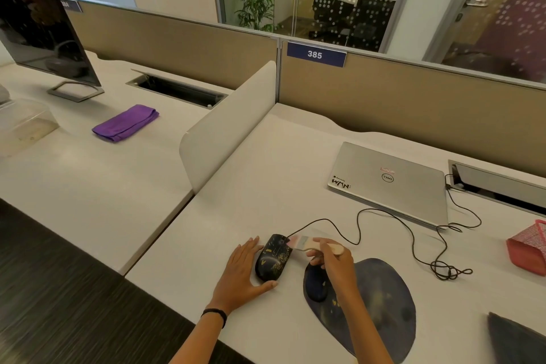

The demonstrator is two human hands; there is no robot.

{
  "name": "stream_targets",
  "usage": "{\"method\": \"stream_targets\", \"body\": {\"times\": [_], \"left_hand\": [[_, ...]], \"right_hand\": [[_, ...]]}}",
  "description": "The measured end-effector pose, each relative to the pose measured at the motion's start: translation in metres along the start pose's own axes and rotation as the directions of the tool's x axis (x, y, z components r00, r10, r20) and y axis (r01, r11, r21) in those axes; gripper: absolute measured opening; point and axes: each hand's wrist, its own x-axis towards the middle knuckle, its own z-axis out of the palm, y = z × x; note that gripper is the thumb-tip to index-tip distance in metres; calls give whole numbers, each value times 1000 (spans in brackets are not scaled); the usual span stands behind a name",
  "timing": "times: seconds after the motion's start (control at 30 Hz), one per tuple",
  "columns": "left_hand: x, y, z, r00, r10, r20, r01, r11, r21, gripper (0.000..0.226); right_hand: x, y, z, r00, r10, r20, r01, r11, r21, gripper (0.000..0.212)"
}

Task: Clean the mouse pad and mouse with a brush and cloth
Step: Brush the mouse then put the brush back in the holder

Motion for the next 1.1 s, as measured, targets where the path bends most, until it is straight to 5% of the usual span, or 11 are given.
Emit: {"method": "stream_targets", "body": {"times": [0.63, 1.1], "left_hand": [[0, 1, -2, 1000, 4, 1, -4, 1000, -10, 90], [-1, 4, -5, 1000, -13, 11, 13, 1000, 2, 88]], "right_hand": [[-1, -6, -1, 996, -1, -84, 2, 1000, 15, 24], [-9, -12, 5, 999, -47, 18, 49, 994, -102, 21]]}}
